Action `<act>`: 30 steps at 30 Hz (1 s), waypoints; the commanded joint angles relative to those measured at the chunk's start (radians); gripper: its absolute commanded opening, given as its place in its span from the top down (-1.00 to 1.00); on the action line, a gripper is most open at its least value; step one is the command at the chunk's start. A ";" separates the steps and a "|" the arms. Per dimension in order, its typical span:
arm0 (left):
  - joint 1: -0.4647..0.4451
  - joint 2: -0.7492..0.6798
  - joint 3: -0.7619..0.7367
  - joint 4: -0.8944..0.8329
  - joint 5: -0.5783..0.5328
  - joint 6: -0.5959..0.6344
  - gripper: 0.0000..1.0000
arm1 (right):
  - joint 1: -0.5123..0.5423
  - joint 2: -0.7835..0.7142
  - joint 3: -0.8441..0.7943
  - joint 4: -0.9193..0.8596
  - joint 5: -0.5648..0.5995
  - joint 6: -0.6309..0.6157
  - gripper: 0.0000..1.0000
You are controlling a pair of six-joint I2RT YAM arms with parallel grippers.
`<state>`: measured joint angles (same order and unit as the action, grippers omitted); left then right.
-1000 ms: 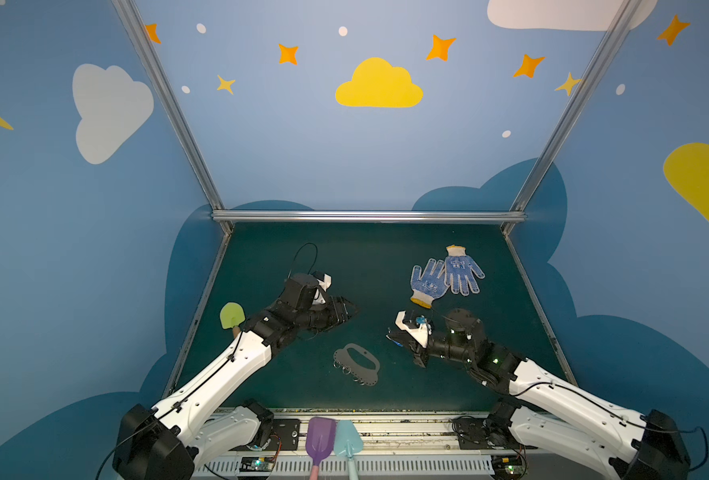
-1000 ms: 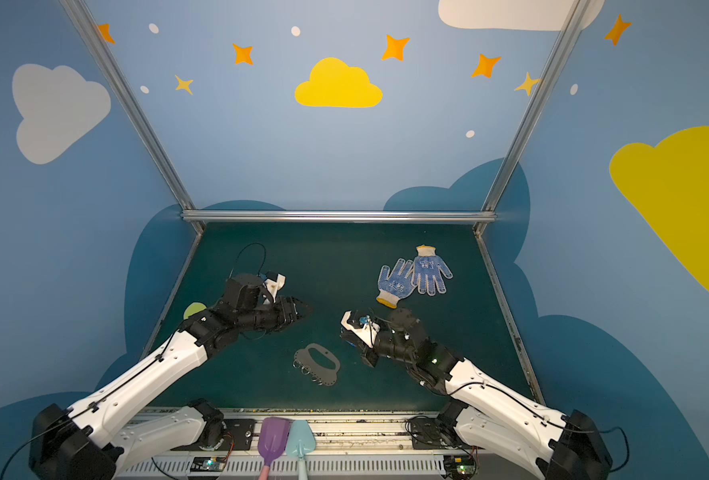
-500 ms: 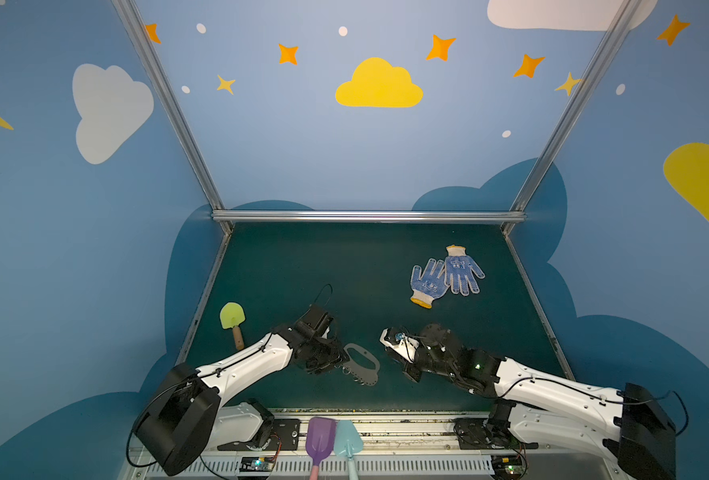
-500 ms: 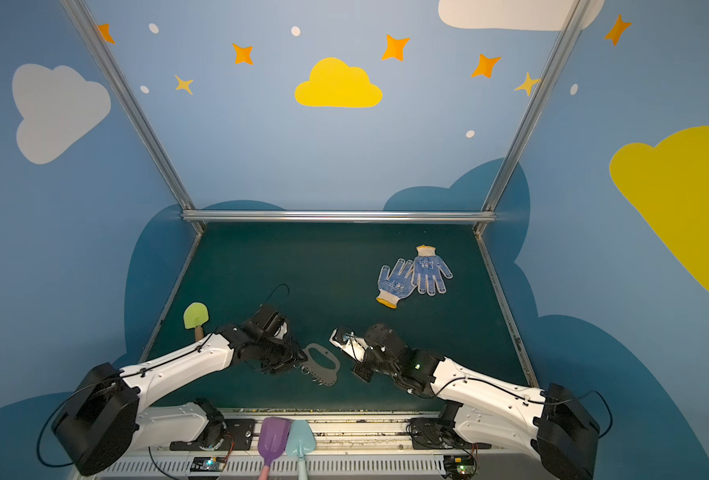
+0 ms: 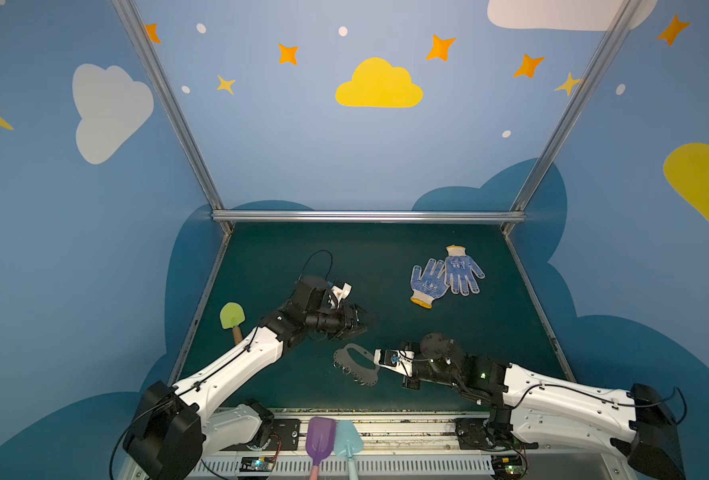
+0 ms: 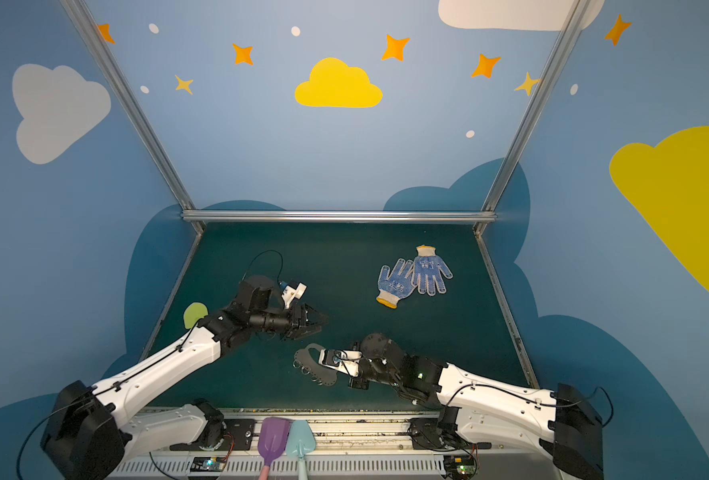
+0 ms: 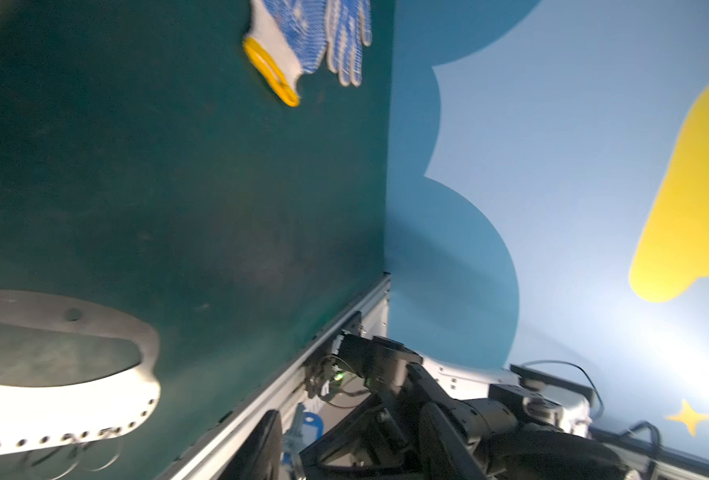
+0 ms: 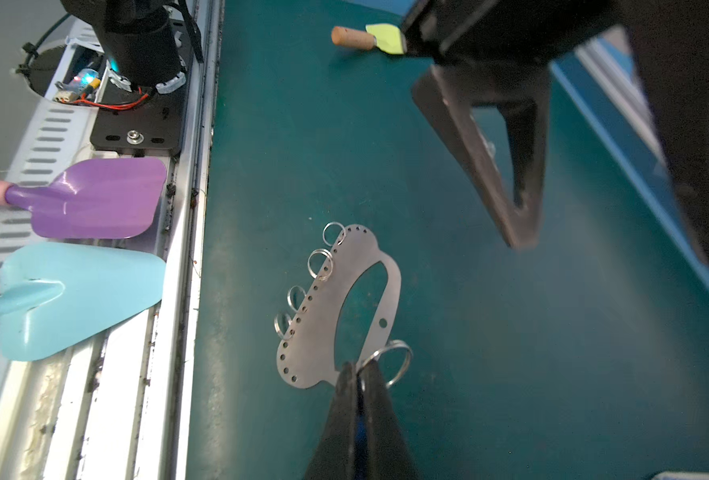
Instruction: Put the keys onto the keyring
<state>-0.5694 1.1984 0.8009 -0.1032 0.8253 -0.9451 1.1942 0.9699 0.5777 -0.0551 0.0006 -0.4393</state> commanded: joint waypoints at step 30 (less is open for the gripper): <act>0.003 0.060 0.054 -0.029 0.258 -0.035 0.48 | 0.054 -0.013 0.026 0.104 0.267 -0.236 1.00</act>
<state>-0.5694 1.2552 0.8429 -0.1631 1.0588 -0.9752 1.2453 0.9661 0.6113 0.0257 0.2722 -0.6815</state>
